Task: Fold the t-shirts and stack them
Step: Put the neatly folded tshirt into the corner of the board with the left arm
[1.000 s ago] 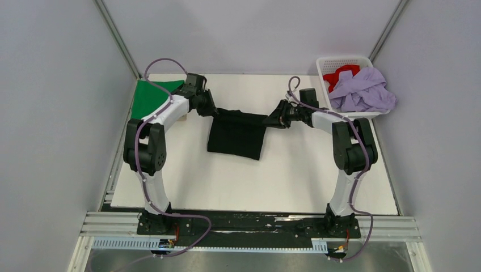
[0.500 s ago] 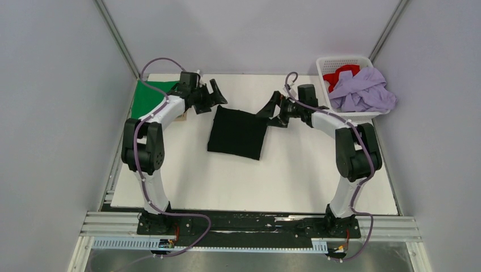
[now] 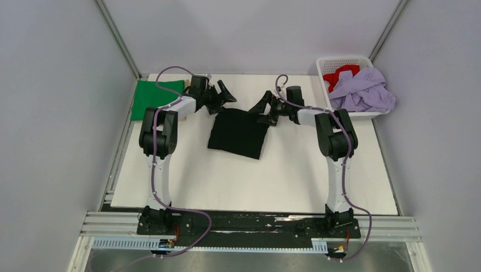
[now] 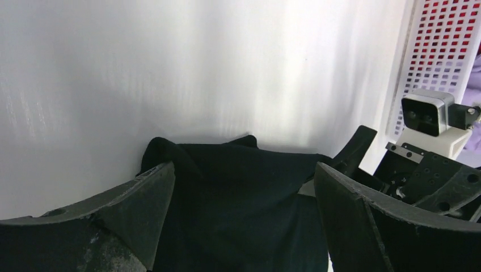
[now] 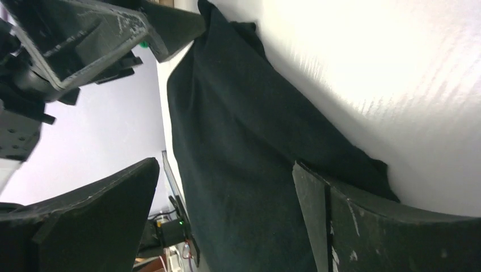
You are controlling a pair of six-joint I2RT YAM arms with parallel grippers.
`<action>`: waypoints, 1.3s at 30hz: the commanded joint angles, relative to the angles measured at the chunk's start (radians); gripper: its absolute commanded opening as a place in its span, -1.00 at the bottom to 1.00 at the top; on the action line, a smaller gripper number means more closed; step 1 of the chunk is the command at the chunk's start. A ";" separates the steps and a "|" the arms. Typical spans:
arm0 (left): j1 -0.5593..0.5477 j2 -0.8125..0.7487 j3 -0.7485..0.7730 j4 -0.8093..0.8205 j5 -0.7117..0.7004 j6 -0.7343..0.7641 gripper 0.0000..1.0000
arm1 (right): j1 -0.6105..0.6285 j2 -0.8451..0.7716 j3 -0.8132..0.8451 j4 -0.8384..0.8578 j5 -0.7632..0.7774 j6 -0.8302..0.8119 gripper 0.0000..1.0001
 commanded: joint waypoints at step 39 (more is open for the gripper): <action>-0.236 -0.792 -0.818 -0.195 -0.321 -0.115 1.00 | 0.044 -1.287 -0.732 -0.438 0.627 -0.192 1.00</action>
